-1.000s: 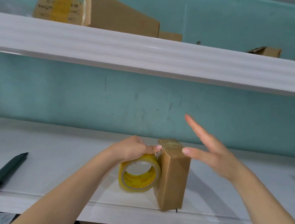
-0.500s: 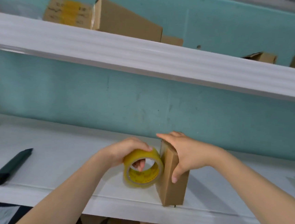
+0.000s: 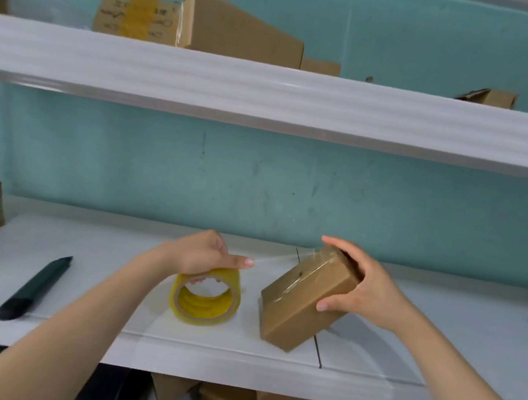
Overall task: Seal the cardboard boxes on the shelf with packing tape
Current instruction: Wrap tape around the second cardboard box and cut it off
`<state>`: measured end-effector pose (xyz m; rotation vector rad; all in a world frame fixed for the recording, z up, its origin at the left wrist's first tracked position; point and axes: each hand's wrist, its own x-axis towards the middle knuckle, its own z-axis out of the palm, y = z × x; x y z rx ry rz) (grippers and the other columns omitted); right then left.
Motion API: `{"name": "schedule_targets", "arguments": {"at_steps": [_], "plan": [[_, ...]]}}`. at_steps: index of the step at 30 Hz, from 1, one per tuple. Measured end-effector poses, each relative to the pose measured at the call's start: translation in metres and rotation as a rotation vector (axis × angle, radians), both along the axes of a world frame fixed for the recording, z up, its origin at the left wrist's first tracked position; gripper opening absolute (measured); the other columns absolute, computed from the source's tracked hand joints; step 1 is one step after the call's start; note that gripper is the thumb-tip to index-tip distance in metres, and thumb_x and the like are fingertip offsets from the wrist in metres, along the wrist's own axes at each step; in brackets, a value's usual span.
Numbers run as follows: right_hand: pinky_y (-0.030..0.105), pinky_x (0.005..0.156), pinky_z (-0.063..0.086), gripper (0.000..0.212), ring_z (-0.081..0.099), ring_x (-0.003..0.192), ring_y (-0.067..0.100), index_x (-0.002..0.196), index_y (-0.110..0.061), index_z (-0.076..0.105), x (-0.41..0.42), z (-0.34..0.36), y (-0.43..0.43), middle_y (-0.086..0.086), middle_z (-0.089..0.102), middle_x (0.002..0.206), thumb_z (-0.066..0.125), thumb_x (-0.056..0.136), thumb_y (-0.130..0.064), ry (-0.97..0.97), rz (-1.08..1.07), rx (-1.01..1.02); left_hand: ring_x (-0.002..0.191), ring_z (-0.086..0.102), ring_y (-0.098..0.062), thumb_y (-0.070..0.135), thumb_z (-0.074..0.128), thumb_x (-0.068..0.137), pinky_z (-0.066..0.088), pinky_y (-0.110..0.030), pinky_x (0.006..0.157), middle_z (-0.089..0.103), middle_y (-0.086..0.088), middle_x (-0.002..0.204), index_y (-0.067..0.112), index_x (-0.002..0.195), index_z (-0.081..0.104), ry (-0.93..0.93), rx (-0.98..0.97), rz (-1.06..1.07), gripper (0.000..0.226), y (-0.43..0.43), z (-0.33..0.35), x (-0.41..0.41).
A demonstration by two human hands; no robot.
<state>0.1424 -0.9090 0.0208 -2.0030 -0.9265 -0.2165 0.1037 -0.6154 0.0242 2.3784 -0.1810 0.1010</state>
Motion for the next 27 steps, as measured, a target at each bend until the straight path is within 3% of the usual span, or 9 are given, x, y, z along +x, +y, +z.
{"name": "schedule_targets", "arguments": {"at_steps": [3, 5, 10, 13, 15, 19, 23, 25, 27], "plan": [[0.019, 0.077, 0.051, 0.095, 0.064, 0.098, 0.006, 0.116, -0.053, 0.052, 0.005, -0.038, 0.005, -0.008, 0.060, 0.117, 0.094, 0.033, -0.030, 0.174, 0.049, 0.217, 0.032, 0.040, -0.017, 0.067, 0.064, 0.069, 0.035, -0.018, 0.041, 0.043, 0.000, 0.035, 0.017, 0.040, 0.046, 0.015, 0.074, 0.023, 0.061, 0.005, 0.002, 0.004], [0.026, 0.073, 0.055, 0.097, 0.066, 0.097, 0.014, 0.122, -0.050, 0.048, 0.008, -0.060, 0.002, -0.002, 0.060, 0.117, 0.095, 0.040, -0.025, 0.302, 0.067, 0.236, 0.038, 0.038, -0.015, 0.059, 0.065, 0.067, 0.032, -0.022, 0.045, 0.040, 0.004, 0.039, 0.018, 0.041, 0.047, 0.010, 0.087, 0.038, 0.052, 0.012, -0.003, 0.006], [0.022, 0.076, 0.054, 0.099, 0.065, 0.098, 0.009, 0.127, -0.054, 0.038, 0.018, -0.075, -0.013, -0.021, 0.063, 0.106, 0.093, 0.049, -0.027, 0.378, 0.077, 0.098, 0.044, 0.030, -0.014, 0.051, 0.069, 0.071, 0.024, -0.029, 0.051, 0.032, 0.004, 0.044, 0.018, 0.044, 0.038, 0.006, 0.147, 0.040, 0.053, 0.010, -0.013, 0.013], [0.023, 0.077, 0.054, 0.101, 0.064, 0.099, 0.006, 0.128, -0.056, 0.033, 0.020, -0.078, -0.019, -0.027, 0.061, 0.103, 0.092, 0.051, -0.032, 0.374, 0.060, 0.039, 0.034, 0.031, -0.010, 0.054, 0.068, 0.072, 0.025, -0.028, 0.049, 0.033, 0.008, 0.036, 0.017, 0.043, 0.040, 0.093, 0.324, 0.090, 0.055, -0.002, -0.007, 0.022], [0.020, 0.078, 0.053, 0.102, 0.063, 0.100, 0.004, 0.128, -0.058, 0.030, 0.021, -0.078, -0.024, -0.029, 0.061, 0.104, 0.092, 0.051, -0.035, 0.366, 0.046, -0.003, 0.040, 0.039, -0.011, 0.059, 0.067, 0.069, 0.030, -0.027, 0.051, 0.041, 0.008, 0.039, 0.017, 0.044, 0.048, 0.153, 0.438, 0.106, 0.052, -0.012, -0.003, 0.029], [0.019, 0.079, 0.053, 0.107, 0.063, 0.100, 0.001, 0.127, -0.063, 0.027, 0.025, -0.076, -0.034, -0.024, 0.061, 0.110, 0.093, 0.047, -0.039, 0.389, 0.004, -0.079, 0.058, 0.052, -0.019, 0.060, 0.065, 0.065, 0.039, -0.029, 0.062, 0.054, 0.002, 0.056, 0.018, 0.047, 0.058, 0.253, 0.584, 0.123, 0.046, -0.034, 0.003, 0.043], [0.022, 0.082, 0.053, 0.109, 0.063, 0.100, 0.001, 0.127, -0.063, 0.026, 0.027, -0.072, -0.035, -0.015, 0.058, 0.119, 0.093, 0.046, -0.038, 0.398, -0.016, -0.117, 0.055, 0.050, -0.017, 0.056, 0.063, 0.069, 0.037, -0.028, 0.056, 0.054, 0.003, 0.055, 0.019, 0.049, 0.059, 0.332, 0.676, 0.131, 0.043, -0.047, 0.006, 0.050], [0.027, 0.088, 0.052, 0.112, 0.061, 0.103, 0.001, 0.130, -0.062, 0.022, 0.025, -0.065, -0.035, -0.013, 0.057, 0.122, 0.092, 0.046, -0.040, 0.409, -0.008, -0.184, 0.052, 0.049, -0.015, 0.054, 0.062, 0.070, 0.037, -0.027, 0.055, 0.054, 0.005, 0.051, 0.019, 0.048, 0.059, 0.341, 0.665, 0.127, 0.042, -0.047, 0.005, 0.051], [0.037, 0.104, 0.042, 0.125, 0.048, 0.124, 0.007, 0.137, -0.058, 0.004, 0.025, -0.051, -0.034, -0.009, 0.042, 0.140, 0.087, 0.045, -0.055, 0.363, -0.021, -0.389, 0.050, 0.049, -0.014, 0.051, 0.062, 0.070, 0.037, -0.026, 0.055, 0.053, 0.006, 0.046, 0.018, 0.047, 0.058, 0.335, 0.655, 0.123, 0.041, -0.046, 0.003, 0.051]]}}
